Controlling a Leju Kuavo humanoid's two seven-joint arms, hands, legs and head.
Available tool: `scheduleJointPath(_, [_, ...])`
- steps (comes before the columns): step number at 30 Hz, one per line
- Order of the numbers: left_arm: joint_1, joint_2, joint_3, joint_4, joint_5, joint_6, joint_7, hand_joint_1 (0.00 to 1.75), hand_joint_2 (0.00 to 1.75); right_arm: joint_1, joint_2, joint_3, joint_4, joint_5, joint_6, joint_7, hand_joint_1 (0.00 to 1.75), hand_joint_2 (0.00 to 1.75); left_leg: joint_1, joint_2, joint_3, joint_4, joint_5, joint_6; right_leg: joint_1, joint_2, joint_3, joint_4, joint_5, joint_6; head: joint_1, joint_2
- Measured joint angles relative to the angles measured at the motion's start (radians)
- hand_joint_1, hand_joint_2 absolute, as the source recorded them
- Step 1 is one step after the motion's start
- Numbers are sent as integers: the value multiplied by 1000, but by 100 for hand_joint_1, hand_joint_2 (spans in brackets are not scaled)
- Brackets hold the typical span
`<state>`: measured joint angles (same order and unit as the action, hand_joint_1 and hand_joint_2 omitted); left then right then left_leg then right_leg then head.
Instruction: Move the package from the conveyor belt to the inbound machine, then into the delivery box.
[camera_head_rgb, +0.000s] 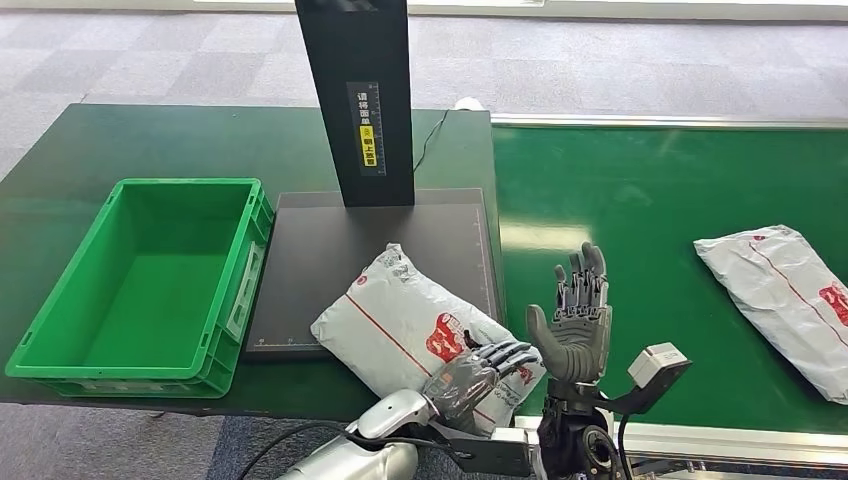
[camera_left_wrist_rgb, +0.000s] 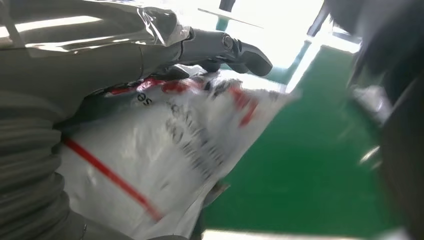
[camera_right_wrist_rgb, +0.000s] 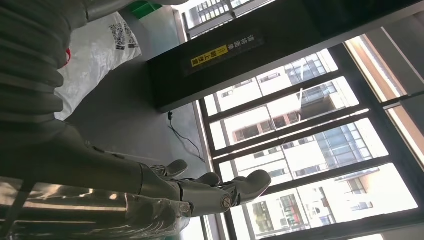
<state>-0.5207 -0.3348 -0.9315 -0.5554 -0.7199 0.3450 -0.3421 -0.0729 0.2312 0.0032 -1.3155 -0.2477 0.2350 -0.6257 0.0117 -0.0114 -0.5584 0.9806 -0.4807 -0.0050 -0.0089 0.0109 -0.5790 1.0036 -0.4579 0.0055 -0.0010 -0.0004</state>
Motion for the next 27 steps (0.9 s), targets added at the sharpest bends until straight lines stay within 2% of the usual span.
scheduleJointPath(8, [-4, -1, -10, 105, -16, 2, 41, 0, 175, -4, 5, -2, 6, 3, 20, -3, 0, 175, 0, 0, 1, 0, 0, 0, 0, 0, 1, 0, 0, 0, 0, 0])
scheduleJointPath(27, [-4, 0, -10, 142, -33, -3, 54, 0, 175, -4, 8, 0, 6, 4, 24, -3, 0, 175, 0, 0, 6, 0, 0, 0, 0, 0, 5, 0, 0, 0, 0, 0])
